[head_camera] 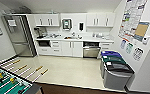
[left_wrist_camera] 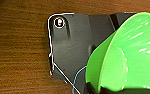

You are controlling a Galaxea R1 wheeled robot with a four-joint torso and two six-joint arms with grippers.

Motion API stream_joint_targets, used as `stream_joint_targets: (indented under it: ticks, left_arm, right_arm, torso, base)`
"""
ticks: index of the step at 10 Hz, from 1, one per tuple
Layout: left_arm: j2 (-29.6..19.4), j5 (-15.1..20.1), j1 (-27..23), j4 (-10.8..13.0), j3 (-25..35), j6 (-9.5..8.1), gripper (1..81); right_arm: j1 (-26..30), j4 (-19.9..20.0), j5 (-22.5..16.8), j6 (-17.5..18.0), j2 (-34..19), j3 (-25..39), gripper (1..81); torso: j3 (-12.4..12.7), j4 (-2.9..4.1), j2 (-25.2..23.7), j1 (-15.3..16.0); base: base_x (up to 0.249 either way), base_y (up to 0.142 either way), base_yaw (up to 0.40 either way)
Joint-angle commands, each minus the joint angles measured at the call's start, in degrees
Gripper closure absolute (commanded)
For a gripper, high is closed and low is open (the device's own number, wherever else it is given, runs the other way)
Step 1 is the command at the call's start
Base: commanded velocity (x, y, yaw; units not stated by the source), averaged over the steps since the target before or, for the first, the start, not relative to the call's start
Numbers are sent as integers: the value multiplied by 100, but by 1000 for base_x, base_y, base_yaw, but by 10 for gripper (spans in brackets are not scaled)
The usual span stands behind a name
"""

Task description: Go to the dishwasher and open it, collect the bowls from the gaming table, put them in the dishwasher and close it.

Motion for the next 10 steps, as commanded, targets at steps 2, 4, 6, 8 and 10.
stream_joint_targets:
  ticks: [2,4,6,8,10]
  left_arm:
    - [-145,276,-225,51,16,12,811]
    - [-145,276,-225,51,16,12,811]
    - [-145,276,-234,51,16,12,811]
    - [-145,276,-243,51,16,12,811]
    - [-136,276,-243,43,16,12,811]
  right_arm:
    - [188,-45,-333,-18,-139,33,811]
    - [180,-45,-333,-18,-130,33,811]
    - [180,-45,-333,-18,-139,33,811]
    - [188,-45,-333,-18,-130,33,811]
    - [197,-45,-333,-18,-139,33,811]
  torso:
    - [0,0,0,0]
    - [0,0,0,0]
    - [0,0,0,0]
    - [0,0,0,0]
    - [0,0,-2,-1]
  base:
    - [163,-74,0]
    - [162,-72,0]
    - [161,-68,0]
    - [160,0,0]
    - [159,0,0]
